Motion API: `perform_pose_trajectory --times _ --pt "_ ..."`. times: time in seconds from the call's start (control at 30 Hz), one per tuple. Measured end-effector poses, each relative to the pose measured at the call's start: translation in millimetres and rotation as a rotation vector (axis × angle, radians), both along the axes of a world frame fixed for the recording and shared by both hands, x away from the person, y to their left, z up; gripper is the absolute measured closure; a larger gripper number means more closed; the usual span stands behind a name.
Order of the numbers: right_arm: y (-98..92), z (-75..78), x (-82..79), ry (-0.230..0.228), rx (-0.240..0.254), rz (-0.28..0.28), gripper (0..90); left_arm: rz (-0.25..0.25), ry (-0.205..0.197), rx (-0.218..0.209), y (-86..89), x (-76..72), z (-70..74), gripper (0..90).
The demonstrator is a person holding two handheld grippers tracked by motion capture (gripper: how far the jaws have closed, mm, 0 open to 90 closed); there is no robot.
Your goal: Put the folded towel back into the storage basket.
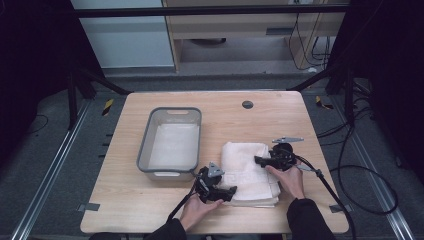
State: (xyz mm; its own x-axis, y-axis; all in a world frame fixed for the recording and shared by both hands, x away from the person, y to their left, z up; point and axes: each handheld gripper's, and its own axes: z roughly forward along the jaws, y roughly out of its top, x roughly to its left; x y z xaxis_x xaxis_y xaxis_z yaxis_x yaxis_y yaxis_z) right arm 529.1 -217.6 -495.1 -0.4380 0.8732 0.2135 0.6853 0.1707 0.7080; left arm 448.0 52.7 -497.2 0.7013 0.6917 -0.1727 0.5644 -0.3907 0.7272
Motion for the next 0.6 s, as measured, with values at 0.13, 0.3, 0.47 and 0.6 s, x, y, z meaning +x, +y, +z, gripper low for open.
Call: perform_pose_trajectory --times 0.13,0.3,0.47,0.6 --pt "0.1 -1.8 1.6 0.033 0.028 -0.007 28.2 -0.01 0.044 -0.023 0.6 2.8 -2.0 24.8" --pt "0.3 -2.3 2.5 0.058 0.058 -0.001 33.9 -0.017 0.057 -0.03 -0.7 2.6 -2.0 27.5" --pt "0.7 -1.9 2.4 0.079 0.084 0.008 43.5 -0.04 0.08 -0.032 -0.1 4.3 -0.9 33.2" --pt "1.4 -1.6 2.2 0.097 0.113 0.021 52.7 -0.053 0.103 -0.047 0.0 4.4 -0.5 40.7"
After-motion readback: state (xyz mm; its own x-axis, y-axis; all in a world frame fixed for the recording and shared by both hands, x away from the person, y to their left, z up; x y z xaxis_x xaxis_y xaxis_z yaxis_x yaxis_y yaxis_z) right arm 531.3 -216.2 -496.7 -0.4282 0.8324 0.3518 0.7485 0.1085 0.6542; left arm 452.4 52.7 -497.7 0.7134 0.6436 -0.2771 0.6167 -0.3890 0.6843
